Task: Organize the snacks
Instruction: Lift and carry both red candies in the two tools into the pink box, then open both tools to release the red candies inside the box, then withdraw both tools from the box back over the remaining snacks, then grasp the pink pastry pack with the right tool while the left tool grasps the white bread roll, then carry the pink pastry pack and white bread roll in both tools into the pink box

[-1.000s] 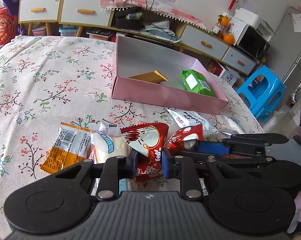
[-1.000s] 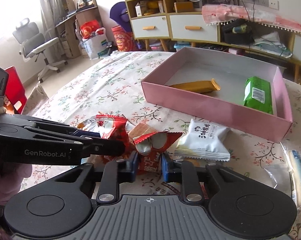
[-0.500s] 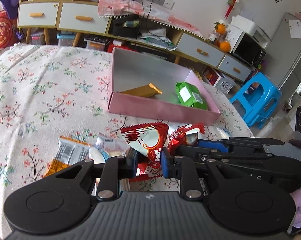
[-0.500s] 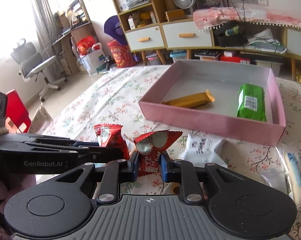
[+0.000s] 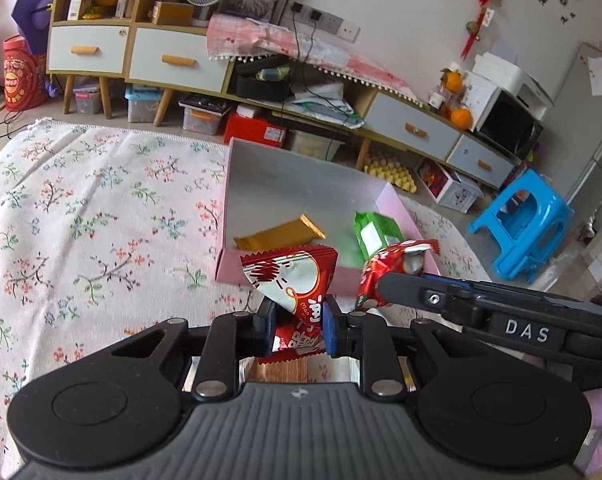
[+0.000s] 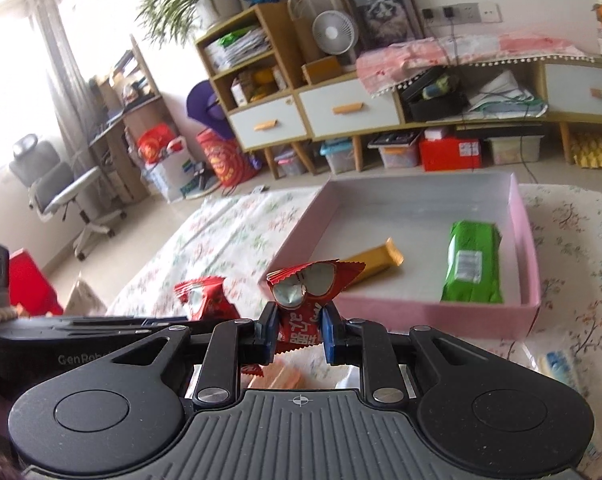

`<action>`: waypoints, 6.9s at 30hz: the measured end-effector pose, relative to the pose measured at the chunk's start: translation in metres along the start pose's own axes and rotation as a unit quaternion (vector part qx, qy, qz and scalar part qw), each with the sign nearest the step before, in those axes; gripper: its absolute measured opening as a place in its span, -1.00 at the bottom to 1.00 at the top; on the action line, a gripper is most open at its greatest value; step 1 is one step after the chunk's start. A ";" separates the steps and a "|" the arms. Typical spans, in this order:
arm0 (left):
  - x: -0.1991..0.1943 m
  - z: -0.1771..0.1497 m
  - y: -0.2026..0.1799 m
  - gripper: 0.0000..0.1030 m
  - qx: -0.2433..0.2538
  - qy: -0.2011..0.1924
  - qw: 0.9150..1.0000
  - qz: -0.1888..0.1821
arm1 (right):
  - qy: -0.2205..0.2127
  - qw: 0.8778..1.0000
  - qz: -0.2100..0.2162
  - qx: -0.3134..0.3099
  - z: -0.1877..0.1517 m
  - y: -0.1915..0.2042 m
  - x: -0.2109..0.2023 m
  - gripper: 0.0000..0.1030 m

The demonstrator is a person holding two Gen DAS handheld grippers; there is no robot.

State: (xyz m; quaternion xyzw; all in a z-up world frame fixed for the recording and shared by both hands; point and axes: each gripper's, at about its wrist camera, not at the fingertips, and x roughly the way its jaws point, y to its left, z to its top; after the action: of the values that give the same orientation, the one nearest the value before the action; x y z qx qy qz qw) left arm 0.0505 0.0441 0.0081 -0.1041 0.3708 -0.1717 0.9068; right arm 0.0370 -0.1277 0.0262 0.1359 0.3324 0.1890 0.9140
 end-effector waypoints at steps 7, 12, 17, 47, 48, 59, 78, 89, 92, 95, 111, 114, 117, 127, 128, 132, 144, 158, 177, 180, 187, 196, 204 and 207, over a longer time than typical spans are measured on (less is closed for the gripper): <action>0.012 0.017 -0.005 -0.60 0.001 0.000 1.000 0.020 | -0.016 0.999 -0.023 0.018 0.018 -0.017 0.004 -0.61; 0.026 0.030 -0.006 -0.60 0.007 0.008 0.999 0.032 | -0.017 0.998 -0.044 0.047 0.028 -0.038 0.013 -0.61; 0.044 0.045 -0.008 -0.59 0.019 0.011 0.998 0.053 | -0.010 0.996 -0.064 0.065 0.030 -0.056 0.024 -0.60; 0.108 0.070 -0.010 -0.07 0.067 0.041 0.988 0.136 | 0.017 0.993 -0.045 0.105 0.030 -0.074 0.039 -0.20; 0.108 0.071 -0.010 -0.03 0.067 0.042 0.987 0.137 | 0.018 0.993 -0.044 0.104 0.030 -0.073 0.039 -0.14; 0.080 0.069 -0.009 0.30 0.066 0.036 0.989 0.128 | 0.025 0.994 -0.037 0.095 0.032 -0.062 0.030 0.22; 0.032 0.030 0.001 0.86 0.071 0.046 0.990 0.115 | 0.040 0.997 -0.059 0.038 0.018 -0.038 0.000 0.62; 0.012 -0.003 0.011 0.99 0.062 0.047 0.990 0.115 | 0.036 0.997 -0.063 0.029 0.007 -0.035 -0.017 0.79; 0.010 -0.015 0.011 0.99 0.069 0.050 0.989 0.120 | 0.039 0.997 -0.066 0.014 -0.001 -0.032 -0.020 0.81; 0.006 -0.028 0.013 0.99 0.079 0.057 0.988 0.118 | 0.044 0.996 -0.072 -0.005 -0.012 -0.029 -0.024 0.81; -0.007 -0.080 0.011 0.96 0.099 0.067 0.988 0.094 | 0.094 0.980 -0.069 -0.161 -0.061 -0.012 -0.033 0.82; -0.004 -0.084 0.010 0.91 0.100 0.076 0.988 0.087 | 0.108 0.975 -0.085 -0.177 -0.068 -0.015 -0.028 0.82; -0.001 -0.087 0.010 0.86 0.095 0.083 0.988 0.085 | 0.116 0.972 -0.094 -0.182 -0.071 -0.020 -0.026 0.82; -0.003 -0.084 0.015 0.63 0.080 0.076 0.989 0.097 | 0.122 0.970 -0.113 -0.178 -0.075 -0.024 -0.024 0.80; -0.004 -0.084 0.015 0.60 0.079 0.076 0.989 0.098 | 0.120 0.970 -0.112 -0.179 -0.075 -0.024 -0.025 0.80; -0.004 -0.083 0.016 0.55 0.077 0.074 0.989 0.101 | 0.120 0.971 -0.108 -0.177 -0.073 -0.023 -0.025 0.77; -0.002 -0.081 0.017 0.40 0.087 0.074 0.987 0.113 | 0.171 0.972 -0.097 -0.129 -0.067 -0.018 -0.033 0.76; 0.001 -0.081 0.015 0.29 0.098 0.057 0.986 0.125 | 0.154 0.979 -0.072 -0.109 -0.061 -0.010 -0.029 0.51; -0.002 -0.078 0.011 -0.39 0.101 0.056 0.988 0.107 | 0.157 0.979 -0.081 -0.101 -0.063 -0.013 -0.015 -0.35; -0.002 -0.076 0.011 -0.42 0.093 0.061 0.989 0.102 | 0.159 0.980 -0.081 -0.089 -0.061 -0.014 -0.016 -0.37; -0.006 -0.071 0.011 -0.46 0.075 0.069 0.991 0.092 | 0.153 0.983 -0.075 -0.068 -0.054 -0.016 -0.022 -0.38; -0.013 -0.064 0.005 -0.48 0.063 0.067 0.993 0.077 | 0.136 0.987 -0.066 -0.045 -0.042 -0.015 -0.030 -0.38; -0.011 -0.049 -0.003 -0.48 0.055 0.052 0.995 0.069 | 0.116 0.991 -0.067 -0.030 -0.025 -0.013 -0.032 -0.38; -0.010 -0.042 -0.005 -0.48 0.043 0.049 0.996 0.060 | 0.108 0.991 -0.070 -0.021 -0.017 -0.014 -0.031 -0.38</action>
State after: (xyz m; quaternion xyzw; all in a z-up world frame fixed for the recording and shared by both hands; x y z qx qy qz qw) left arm 0.0131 0.0404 -0.0137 -0.0335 0.4128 -0.1377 0.8997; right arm 0.0072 -0.1518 0.0253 0.0717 0.4334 0.1448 0.8866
